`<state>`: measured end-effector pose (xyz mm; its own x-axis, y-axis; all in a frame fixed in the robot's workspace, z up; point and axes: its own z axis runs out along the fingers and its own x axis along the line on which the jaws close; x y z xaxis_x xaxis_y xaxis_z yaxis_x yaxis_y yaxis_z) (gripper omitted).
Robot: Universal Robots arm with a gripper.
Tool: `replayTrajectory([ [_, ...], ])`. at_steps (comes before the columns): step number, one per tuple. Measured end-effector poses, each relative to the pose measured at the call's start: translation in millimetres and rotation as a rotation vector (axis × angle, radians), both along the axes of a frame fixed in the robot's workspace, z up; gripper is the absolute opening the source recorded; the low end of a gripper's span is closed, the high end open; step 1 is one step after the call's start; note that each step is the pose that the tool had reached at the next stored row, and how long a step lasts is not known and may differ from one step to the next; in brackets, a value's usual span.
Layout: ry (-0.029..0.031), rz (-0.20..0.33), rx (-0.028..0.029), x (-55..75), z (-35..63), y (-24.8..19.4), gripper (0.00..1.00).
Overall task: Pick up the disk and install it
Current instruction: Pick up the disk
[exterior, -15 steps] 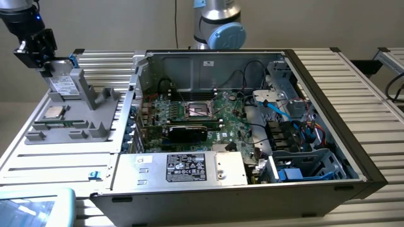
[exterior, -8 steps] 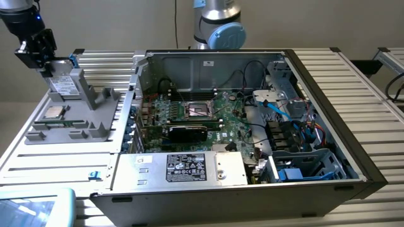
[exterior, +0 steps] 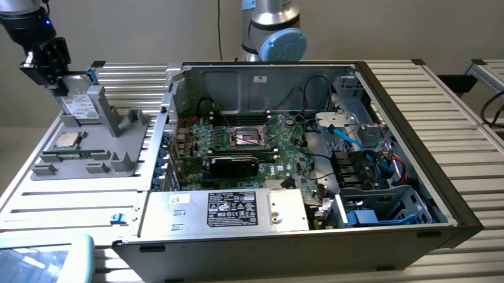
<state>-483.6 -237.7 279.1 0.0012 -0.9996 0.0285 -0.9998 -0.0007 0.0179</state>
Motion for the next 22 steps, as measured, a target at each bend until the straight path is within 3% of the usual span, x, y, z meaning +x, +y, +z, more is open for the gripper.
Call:
replayTrajectory([
  [1, -0.0037, 0.000, 0.0000, -0.4, 0.0, 0.1, 0.46],
  [4, -0.0044, 0.000, 0.0000, -0.5, 0.0, 0.1, 0.37],
  [12, -0.0070, 0.000, 0.0000, -1.5, 0.1, 0.2, 0.37],
  [18, -0.0203, 0.000, 0.0001, -1.7, 4.3, 0.2, 0.37],
  [20, -0.0203, 0.000, -0.0001, -1.7, 5.3, 0.2, 0.37],
  [22, -0.0206, 0.000, -0.0001, -1.7, 12.9, 0.2, 0.37],
])
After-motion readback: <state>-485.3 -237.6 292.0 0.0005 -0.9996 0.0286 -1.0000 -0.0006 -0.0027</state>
